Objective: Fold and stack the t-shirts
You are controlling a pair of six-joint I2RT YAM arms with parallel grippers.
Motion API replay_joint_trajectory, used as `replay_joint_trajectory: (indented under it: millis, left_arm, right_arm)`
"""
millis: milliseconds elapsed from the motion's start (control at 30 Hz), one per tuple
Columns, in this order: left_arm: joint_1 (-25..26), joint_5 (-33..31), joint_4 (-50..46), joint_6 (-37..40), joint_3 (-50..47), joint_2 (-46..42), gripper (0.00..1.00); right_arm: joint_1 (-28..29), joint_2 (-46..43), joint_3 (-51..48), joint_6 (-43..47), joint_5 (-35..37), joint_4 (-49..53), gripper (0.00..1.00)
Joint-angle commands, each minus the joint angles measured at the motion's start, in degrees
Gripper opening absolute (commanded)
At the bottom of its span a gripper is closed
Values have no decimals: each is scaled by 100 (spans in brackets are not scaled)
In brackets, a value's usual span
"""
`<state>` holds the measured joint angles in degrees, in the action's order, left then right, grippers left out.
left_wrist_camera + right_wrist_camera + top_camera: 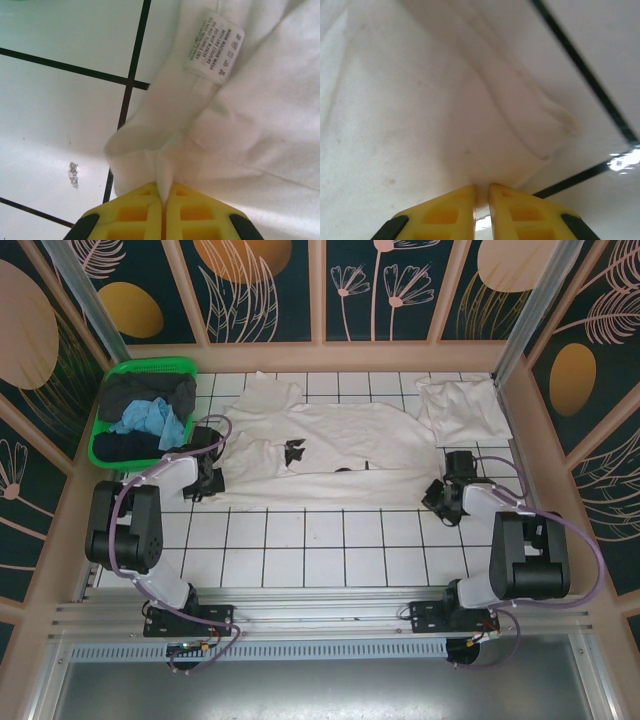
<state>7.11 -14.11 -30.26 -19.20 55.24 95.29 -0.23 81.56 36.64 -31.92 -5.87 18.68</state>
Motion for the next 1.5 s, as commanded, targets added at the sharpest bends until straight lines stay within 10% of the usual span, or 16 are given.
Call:
replay_joint_trajectory:
  millis: [0, 167, 367, 733, 1233, 1467]
  left_arm:
    - [-52, -348, -245, -154, -119, -125, 8]
    - [-47, -558, -521, -291, -170, -182, 11]
    - [-41, -418, -883, -334, 222, -620, 52]
    - [403, 2749, 1292, -151, 798, 249, 55]
    - [405, 1855, 1529, -1218, -2004, -920, 65]
    - [405, 2002, 1006, -1253, -2054, -2180, 71]
  right_arm:
    - [-185, -241, -193, -77, 294, 641, 14]
    - [-231, -814, -94, -88, 300, 1046, 15]
    - [278, -924, 901, 80, 94, 817, 21]
    - [904, 871, 1198, -60, 126, -348, 23]
    - [645, -140, -587, -757, -187, -1, 24]
    - [554, -1211, 79, -643, 27, 987, 28]
